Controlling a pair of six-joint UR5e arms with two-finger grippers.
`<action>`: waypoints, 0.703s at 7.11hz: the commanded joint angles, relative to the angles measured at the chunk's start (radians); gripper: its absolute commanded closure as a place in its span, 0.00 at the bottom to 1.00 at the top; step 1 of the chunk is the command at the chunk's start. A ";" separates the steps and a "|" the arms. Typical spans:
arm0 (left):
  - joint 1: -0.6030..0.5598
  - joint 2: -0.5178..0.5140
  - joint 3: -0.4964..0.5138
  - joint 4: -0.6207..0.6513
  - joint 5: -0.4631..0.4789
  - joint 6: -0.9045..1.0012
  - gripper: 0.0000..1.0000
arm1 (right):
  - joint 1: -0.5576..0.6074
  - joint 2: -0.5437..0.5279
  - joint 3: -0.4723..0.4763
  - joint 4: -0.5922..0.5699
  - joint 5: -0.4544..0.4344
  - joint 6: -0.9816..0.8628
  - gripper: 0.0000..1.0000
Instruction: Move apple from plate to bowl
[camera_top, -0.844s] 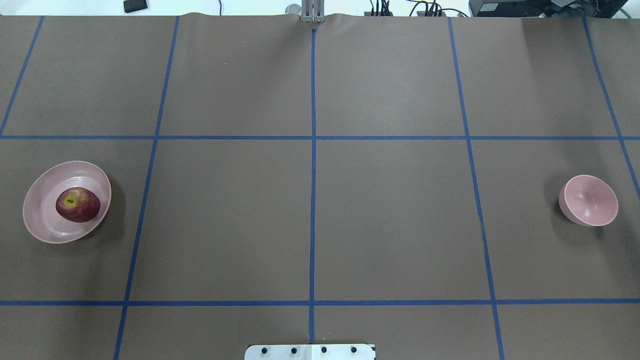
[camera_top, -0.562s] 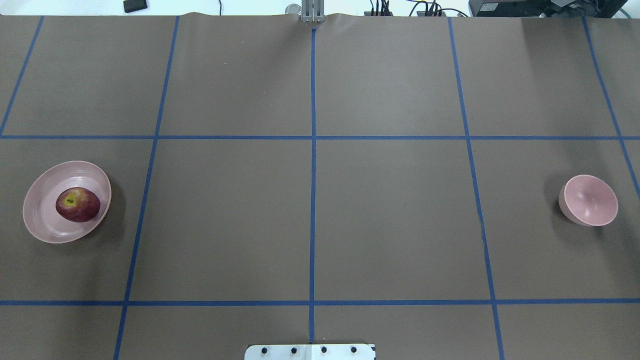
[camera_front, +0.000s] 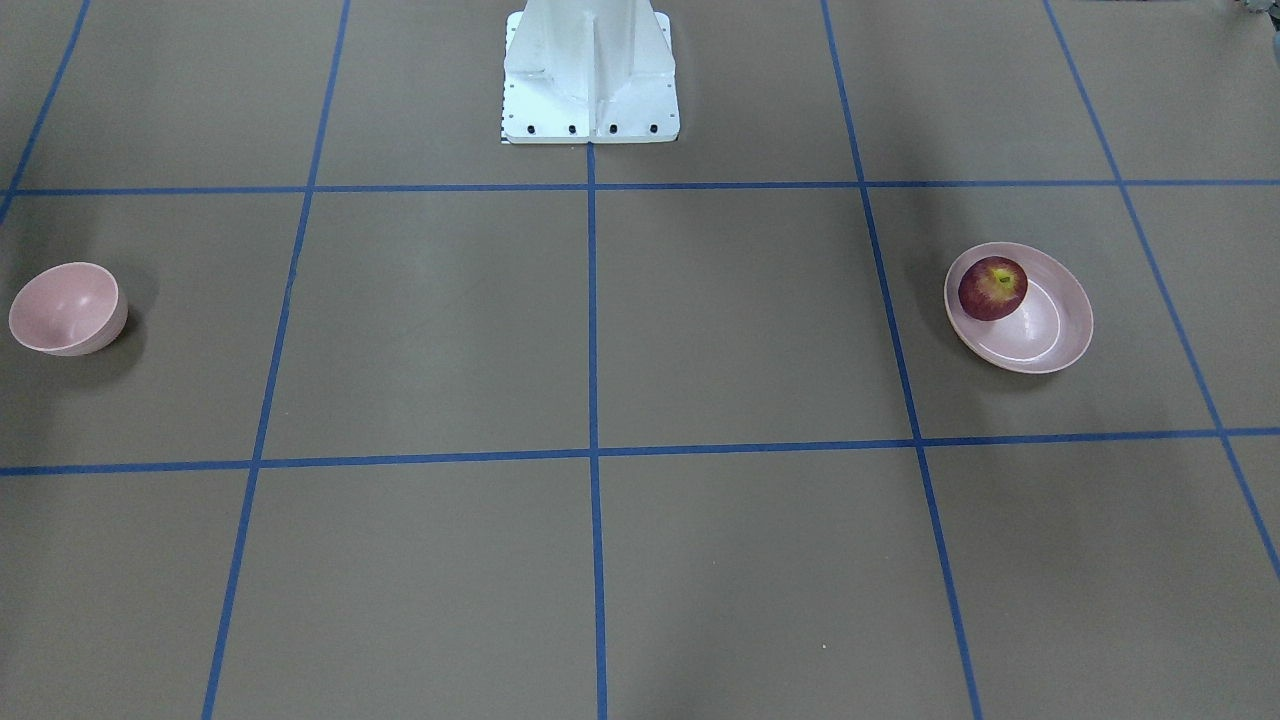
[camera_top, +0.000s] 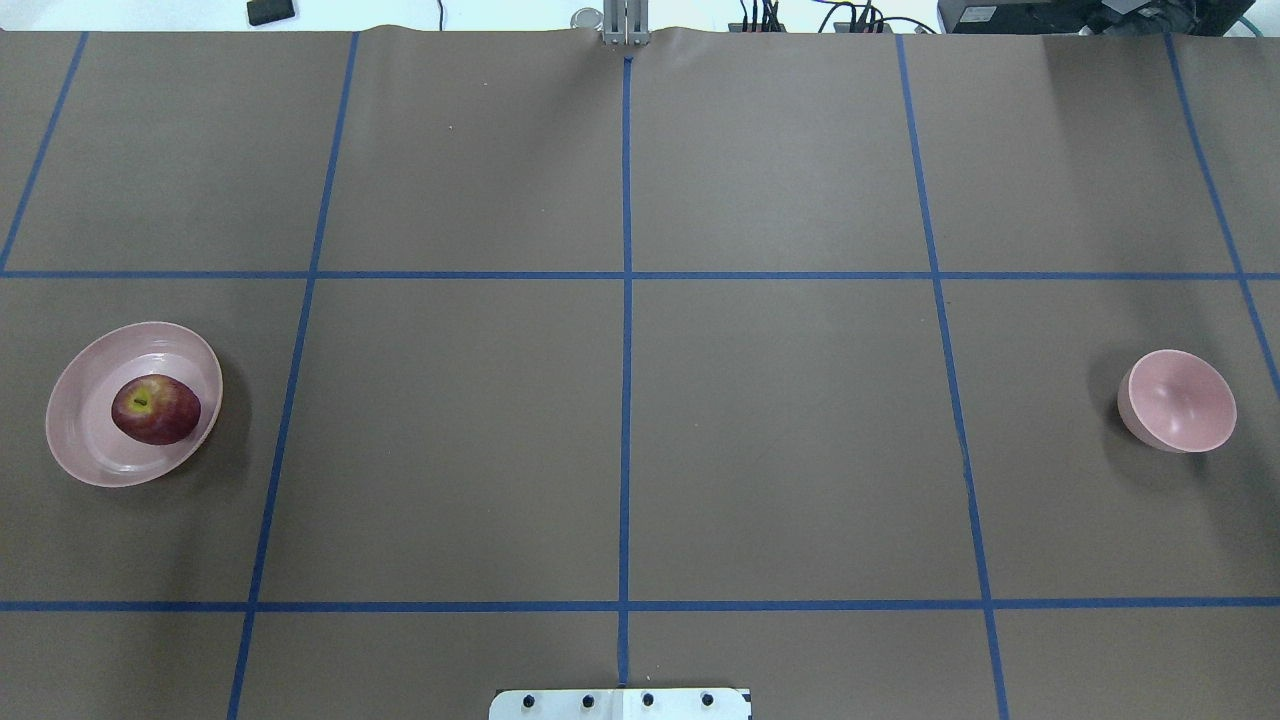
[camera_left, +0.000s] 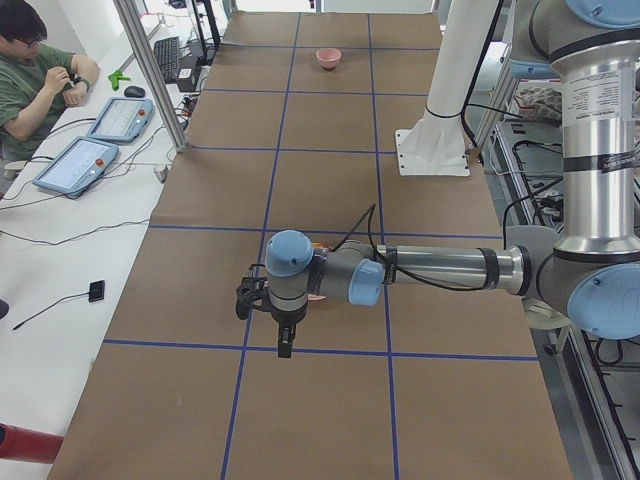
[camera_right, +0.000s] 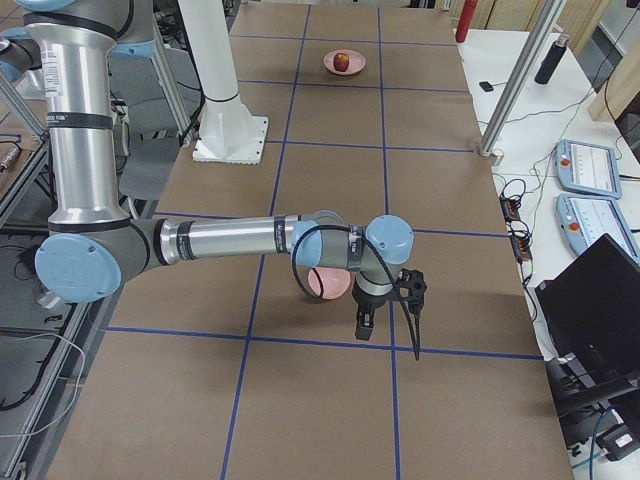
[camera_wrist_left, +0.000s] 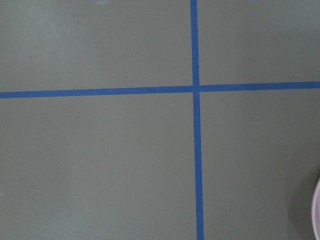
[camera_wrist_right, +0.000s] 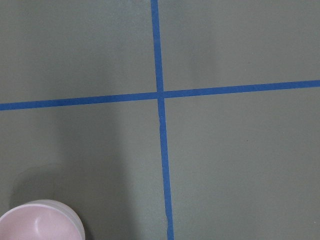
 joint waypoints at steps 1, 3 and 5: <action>0.000 0.000 0.003 0.000 -0.002 0.000 0.01 | 0.000 -0.001 0.006 0.001 -0.001 -0.001 0.00; 0.000 0.020 -0.004 -0.003 -0.006 0.000 0.01 | 0.001 -0.003 0.009 0.002 -0.006 -0.004 0.00; 0.000 0.034 -0.001 -0.011 0.004 0.002 0.01 | 0.000 -0.011 0.014 0.036 -0.006 -0.006 0.00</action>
